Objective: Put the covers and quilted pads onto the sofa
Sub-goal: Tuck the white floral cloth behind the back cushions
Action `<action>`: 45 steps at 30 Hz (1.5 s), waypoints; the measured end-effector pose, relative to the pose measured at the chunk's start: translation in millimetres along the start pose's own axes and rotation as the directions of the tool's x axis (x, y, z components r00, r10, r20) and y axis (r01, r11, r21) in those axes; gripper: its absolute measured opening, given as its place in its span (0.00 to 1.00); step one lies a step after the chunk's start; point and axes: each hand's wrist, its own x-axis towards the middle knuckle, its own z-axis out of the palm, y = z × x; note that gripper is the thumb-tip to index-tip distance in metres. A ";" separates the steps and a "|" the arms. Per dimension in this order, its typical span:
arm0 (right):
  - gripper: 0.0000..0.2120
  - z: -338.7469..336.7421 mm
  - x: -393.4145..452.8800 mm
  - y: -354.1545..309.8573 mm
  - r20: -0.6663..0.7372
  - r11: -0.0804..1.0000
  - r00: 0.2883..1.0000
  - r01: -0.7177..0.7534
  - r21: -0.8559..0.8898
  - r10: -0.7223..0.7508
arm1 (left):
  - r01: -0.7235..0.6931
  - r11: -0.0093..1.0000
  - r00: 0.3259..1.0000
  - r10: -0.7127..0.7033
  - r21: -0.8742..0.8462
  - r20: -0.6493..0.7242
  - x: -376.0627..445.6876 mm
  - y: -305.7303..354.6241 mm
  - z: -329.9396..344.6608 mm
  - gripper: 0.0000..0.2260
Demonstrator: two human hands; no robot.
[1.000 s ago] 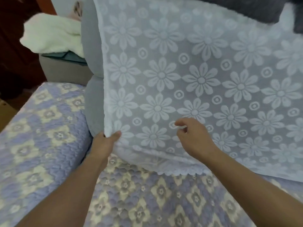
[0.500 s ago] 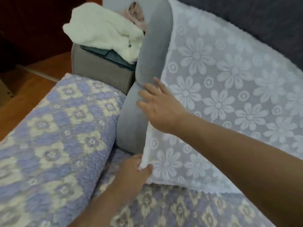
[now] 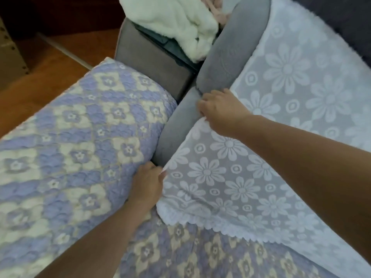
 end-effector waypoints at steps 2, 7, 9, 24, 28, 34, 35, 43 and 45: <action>0.09 15.5 2.9 -1.8 -0.117 0.994 0.987 -0.105 0.040 0.109 | 0.114 0.980 0.988 -0.094 -0.162 0.125 12.2 -0.8 13.2 0.16; 0.08 48.2 0.5 -0.9 -0.210 0.975 0.956 -0.217 -0.043 0.203 | 0.262 0.957 0.815 -0.152 -0.123 0.559 -7.8 -20.4 50.1 0.24; 0.11 55.4 0.4 -4.1 -0.261 0.975 0.944 -0.221 -0.035 0.204 | 0.179 0.971 0.886 -0.229 0.159 0.402 -10.2 -40.2 55.0 0.16; 0.12 149.1 -47.8 -158.2 -0.546 0.806 0.652 -0.179 0.564 0.526 | 0.366 0.924 0.930 -0.361 0.113 -0.066 75.1 -46.4 91.1 0.19; 0.19 245.3 -144.0 -262.9 0.121 0.557 0.836 -0.458 0.693 0.535 | 0.378 0.915 0.901 -0.328 0.141 -0.283 75.4 -69.7 110.7 0.14; 0.32 276.2 -75.0 -261.1 0.435 0.344 0.671 -0.708 0.617 0.600 | 0.323 0.902 0.935 -0.257 0.287 -0.245 71.7 -72.6 100.1 0.14; 0.32 277.1 -62.2 -256.6 0.476 0.303 0.637 -0.738 0.603 0.606 | 0.278 0.923 0.944 -0.211 0.265 -0.253 61.2 -70.7 98.9 0.13; 0.26 280.5 -69.8 -257.8 0.392 0.310 0.649 -0.700 0.643 0.652 | -0.514 0.703 0.857 0.398 0.491 0.328 43.5 -69.5 112.8 0.20; 0.28 281.6 -105.6 -270.3 0.332 0.370 0.699 -0.650 0.664 0.634 | -0.398 0.666 0.917 0.268 0.631 0.295 38.2 -70.6 116.9 0.25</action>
